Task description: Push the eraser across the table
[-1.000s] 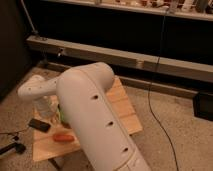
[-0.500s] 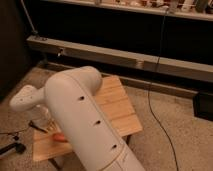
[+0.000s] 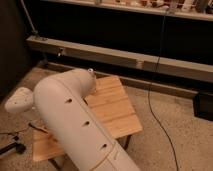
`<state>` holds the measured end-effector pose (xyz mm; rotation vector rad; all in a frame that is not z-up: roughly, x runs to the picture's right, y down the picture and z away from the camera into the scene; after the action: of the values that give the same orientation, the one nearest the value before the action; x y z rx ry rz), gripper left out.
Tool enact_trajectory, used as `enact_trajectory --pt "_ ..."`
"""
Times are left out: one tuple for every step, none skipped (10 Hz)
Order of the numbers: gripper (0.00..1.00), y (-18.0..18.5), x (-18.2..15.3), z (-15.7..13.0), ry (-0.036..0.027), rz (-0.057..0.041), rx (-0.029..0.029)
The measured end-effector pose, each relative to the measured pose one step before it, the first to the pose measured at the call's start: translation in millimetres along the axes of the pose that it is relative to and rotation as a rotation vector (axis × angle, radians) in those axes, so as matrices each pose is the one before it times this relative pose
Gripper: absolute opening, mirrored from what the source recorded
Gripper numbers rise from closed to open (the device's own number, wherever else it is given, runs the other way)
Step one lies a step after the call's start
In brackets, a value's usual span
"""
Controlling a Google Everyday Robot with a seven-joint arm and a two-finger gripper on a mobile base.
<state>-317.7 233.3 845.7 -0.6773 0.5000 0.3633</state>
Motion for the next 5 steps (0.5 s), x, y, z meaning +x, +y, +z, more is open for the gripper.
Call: enact_trajectory --pt "0.0 -2.64 -2.45 1.08 0.00777 0.00885 0.00535" --pt "0.0 -0.15 -3.53 -0.01 0.0042 0.00484 0.00115" --pt "0.0 2.96 -8.28 -3.67 -0.01494 0.00182 -0.00511" --pt "0.0 4.37 -9.73 -5.24 -0.02978 -0.00516 -0.00848" --pt "0.0 8.1 -15.14 -10.25 -0.05124 -0.01416 -0.01286"
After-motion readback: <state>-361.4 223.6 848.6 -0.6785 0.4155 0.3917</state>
